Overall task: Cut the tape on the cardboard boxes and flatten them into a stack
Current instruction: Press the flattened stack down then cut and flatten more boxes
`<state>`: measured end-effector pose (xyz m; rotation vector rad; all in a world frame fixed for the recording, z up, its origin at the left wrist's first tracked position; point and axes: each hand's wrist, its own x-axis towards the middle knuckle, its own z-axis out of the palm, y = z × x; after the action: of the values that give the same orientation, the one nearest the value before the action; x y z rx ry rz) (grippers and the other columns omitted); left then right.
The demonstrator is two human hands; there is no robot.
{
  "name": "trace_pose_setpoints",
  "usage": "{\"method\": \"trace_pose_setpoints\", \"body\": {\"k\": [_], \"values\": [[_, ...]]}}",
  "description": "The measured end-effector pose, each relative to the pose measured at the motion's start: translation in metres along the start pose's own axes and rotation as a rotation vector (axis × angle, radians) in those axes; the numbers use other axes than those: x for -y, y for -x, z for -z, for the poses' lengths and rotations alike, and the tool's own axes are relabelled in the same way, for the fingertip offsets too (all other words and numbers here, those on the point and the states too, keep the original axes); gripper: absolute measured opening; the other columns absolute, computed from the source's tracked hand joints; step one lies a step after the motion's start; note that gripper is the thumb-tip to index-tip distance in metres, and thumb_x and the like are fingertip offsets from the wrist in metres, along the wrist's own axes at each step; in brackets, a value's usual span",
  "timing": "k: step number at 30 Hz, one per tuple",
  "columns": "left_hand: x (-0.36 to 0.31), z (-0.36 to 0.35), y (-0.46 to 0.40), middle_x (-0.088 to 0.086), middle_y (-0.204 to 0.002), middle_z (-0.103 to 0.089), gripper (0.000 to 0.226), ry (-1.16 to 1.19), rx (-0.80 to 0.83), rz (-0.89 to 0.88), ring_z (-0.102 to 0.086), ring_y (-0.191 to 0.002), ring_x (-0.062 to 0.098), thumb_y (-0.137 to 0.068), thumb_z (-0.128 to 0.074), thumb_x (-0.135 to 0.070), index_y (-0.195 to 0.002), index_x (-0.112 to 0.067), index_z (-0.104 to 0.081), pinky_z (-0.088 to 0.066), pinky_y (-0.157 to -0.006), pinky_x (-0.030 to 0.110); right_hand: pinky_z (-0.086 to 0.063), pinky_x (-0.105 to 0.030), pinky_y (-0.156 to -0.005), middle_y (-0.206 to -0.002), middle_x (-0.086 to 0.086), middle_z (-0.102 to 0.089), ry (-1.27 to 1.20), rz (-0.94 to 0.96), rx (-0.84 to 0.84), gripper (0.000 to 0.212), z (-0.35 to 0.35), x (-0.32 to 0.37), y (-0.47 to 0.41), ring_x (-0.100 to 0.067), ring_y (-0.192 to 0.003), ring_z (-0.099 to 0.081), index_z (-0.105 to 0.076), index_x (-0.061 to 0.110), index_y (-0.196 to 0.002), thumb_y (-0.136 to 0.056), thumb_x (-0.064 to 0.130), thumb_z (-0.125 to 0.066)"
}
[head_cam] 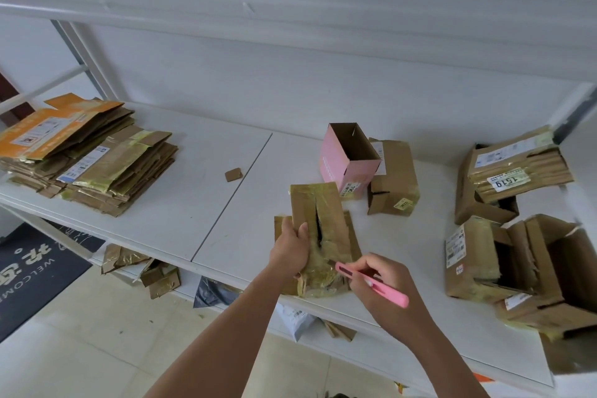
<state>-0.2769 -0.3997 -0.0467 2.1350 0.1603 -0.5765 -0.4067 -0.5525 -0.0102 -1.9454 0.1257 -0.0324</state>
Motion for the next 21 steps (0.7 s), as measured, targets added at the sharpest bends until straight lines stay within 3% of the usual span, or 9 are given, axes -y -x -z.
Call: {"method": "trace_pose_setpoints", "body": {"k": [2, 3, 5, 7, 11, 13, 15, 18, 21], "values": [[-0.002, 0.003, -0.004, 0.010, -0.133, -0.051, 0.063, 0.109, 0.007, -0.022, -0.059, -0.110, 0.030, -0.105, -0.035, -0.036, -0.155, -0.025, 0.002, -0.054, -0.092, 0.049, -0.041, -0.017, -0.050, -0.074, 0.011, -0.068, -0.078, 0.001, -0.056, 0.013, 0.003, -0.005, 0.005, -0.004, -0.056, -0.054, -0.067, 0.015, -0.085, -0.092, 0.008, -0.059], [-0.004, 0.006, -0.006, 0.011, -0.147, -0.037, 0.069, 0.132, -0.005, -0.063, -0.052, -0.123, 0.031, -0.104, -0.039, -0.028, -0.155, -0.030, 0.009, -0.047, -0.102, 0.047, -0.047, -0.022, -0.052, -0.077, 0.010, -0.069, -0.125, 0.009, -0.107, 0.009, 0.003, -0.008, 0.007, -0.009, -0.060, -0.059, -0.066, 0.015, -0.088, -0.092, 0.014, -0.058], [-0.008, 0.013, -0.008, 0.006, -0.161, -0.005, 0.074, 0.048, -0.011, -0.165, -0.031, -0.140, 0.032, -0.102, -0.040, -0.013, -0.155, -0.037, 0.005, -0.030, -0.115, 0.043, -0.059, -0.035, -0.065, -0.086, 0.003, -0.070, -0.206, 0.021, -0.221, 0.016, -0.005, -0.018, 0.013, -0.020, -0.074, -0.068, -0.063, 0.014, -0.097, -0.090, 0.025, -0.055], [-0.015, 0.019, -0.010, -0.005, -0.163, 0.009, 0.077, -0.129, 0.023, -0.220, -0.016, -0.145, 0.035, -0.097, -0.039, -0.006, -0.155, -0.042, -0.004, -0.020, -0.117, 0.046, -0.061, -0.037, -0.075, -0.097, 0.002, -0.070, -0.275, 0.008, -0.322, 0.023, -0.020, -0.029, 0.019, -0.020, -0.084, -0.072, -0.059, 0.011, -0.103, -0.093, 0.030, -0.052], [-0.032, 0.030, -0.021, -0.015, -0.163, 0.010, 0.087, -0.376, 0.120, -0.226, -0.004, -0.147, 0.032, -0.086, -0.044, -0.004, -0.155, -0.041, -0.005, -0.016, -0.118, 0.051, -0.060, -0.035, -0.076, -0.120, 0.004, -0.064, -0.368, -0.008, -0.434, 0.017, -0.050, -0.039, 0.021, -0.019, -0.093, -0.074, -0.053, 0.013, -0.105, -0.099, 0.029, -0.052], [-0.039, 0.037, -0.029, -0.014, -0.163, 0.010, 0.092, -0.492, 0.148, -0.213, 0.001, -0.149, 0.030, -0.086, -0.052, -0.009, -0.155, -0.041, -0.001, -0.011, -0.120, 0.052, -0.060, -0.036, -0.075, -0.112, 0.012, -0.068, -0.382, 0.011, -0.485, 0.023, -0.059, -0.038, 0.018, -0.020, -0.095, -0.073, -0.053, 0.022, -0.106, -0.097, 0.043, -0.054], [-0.044, 0.045, -0.034, -0.010, -0.163, 0.005, 0.096, -0.574, 0.153, -0.216, -0.002, -0.150, 0.029, -0.086, -0.063, -0.018, -0.155, -0.040, -0.001, -0.010, -0.121, 0.051, -0.060, -0.046, -0.073, -0.104, 0.019, -0.067, -0.335, 0.040, -0.528, 0.022, -0.063, -0.037, 0.013, -0.023, -0.089, -0.072, -0.053, 0.034, -0.104, -0.092, 0.052, -0.050], [-0.048, 0.057, -0.033, 0.006, -0.154, -0.012, 0.102, -0.642, 0.105, -0.204, -0.017, -0.141, 0.033, -0.080, -0.076, -0.038, -0.155, -0.040, -0.007, -0.018, -0.118, 0.047, -0.056, -0.060, -0.068, -0.088, -0.001, -0.064, -0.365, 0.077, -0.607, 0.015, -0.059, -0.032, 0.004, -0.034, -0.075, -0.066, -0.055, 0.039, -0.100, -0.092, 0.051, -0.050], [-0.040, 0.064, -0.021, 0.014, -0.149, -0.014, 0.110, -0.633, 0.056, -0.099, -0.014, -0.141, 0.037, -0.070, -0.078, -0.062, -0.153, -0.033, -0.012, -0.026, -0.113, 0.050, -0.053, -0.048, -0.057, -0.084, -0.016, -0.058, -0.425, 0.107, -0.665, 0.010, -0.043, -0.025, -0.012, -0.040, -0.064, -0.056, -0.056, 0.032, -0.099, -0.095, 0.041, -0.053]]}}
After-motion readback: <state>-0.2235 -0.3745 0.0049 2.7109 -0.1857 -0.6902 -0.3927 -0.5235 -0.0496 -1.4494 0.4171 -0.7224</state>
